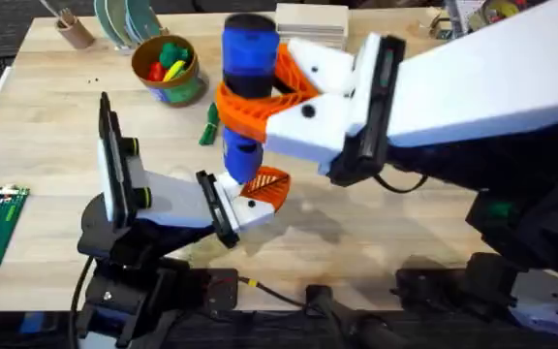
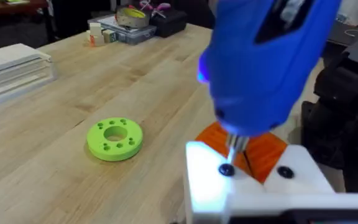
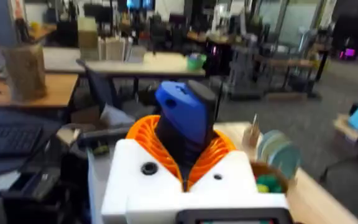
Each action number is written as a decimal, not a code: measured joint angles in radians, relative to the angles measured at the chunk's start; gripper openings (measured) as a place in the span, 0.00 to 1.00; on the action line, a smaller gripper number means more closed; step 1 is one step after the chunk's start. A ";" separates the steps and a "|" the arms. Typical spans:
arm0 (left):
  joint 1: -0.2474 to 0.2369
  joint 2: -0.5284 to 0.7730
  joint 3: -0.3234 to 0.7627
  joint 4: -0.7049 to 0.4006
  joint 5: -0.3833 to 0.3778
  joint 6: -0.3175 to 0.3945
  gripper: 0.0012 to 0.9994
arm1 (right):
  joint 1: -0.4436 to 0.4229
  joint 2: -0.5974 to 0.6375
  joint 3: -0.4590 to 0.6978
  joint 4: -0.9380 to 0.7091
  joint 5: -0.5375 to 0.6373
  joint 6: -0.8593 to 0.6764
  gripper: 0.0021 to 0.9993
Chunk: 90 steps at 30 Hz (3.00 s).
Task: Pick up the gripper from the table and insert it into the empty holder that is missing its gripper. Then pick up a screw, insert it into the mounting hole, and use the screwdriver to tighten it. Finally, clean up the table by picking up the vegetable and placing it into the bucket.
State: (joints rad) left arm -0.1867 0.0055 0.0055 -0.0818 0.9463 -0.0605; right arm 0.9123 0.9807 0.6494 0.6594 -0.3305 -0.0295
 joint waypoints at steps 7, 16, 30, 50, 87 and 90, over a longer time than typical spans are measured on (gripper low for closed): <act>0.000 0.000 0.000 0.000 0.000 0.000 0.01 | -0.069 -0.013 -0.003 0.324 -0.006 0.001 0.03; 0.000 0.000 0.000 0.000 0.000 0.000 0.01 | -0.183 -0.016 -0.003 0.044 0.021 -0.111 0.03; 0.000 0.000 0.000 0.000 0.000 0.000 0.01 | -0.667 0.174 0.098 -0.561 0.201 -0.725 0.03; 0.000 0.000 0.000 0.000 0.000 0.000 0.01 | -0.640 0.661 0.140 -0.582 0.480 -1.243 0.03; 0.000 0.000 0.000 0.000 0.000 0.001 0.95 | -0.603 0.478 0.171 -0.769 0.485 -0.347 0.99; 0.000 0.000 0.000 0.000 0.000 0.001 0.99 | -0.603 0.423 0.171 -0.774 0.483 -0.253 0.99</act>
State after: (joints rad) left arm -0.1867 0.0055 0.0055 -0.0814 0.9459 -0.0599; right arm 0.3096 1.4035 0.8207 -0.1146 0.1522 -0.2828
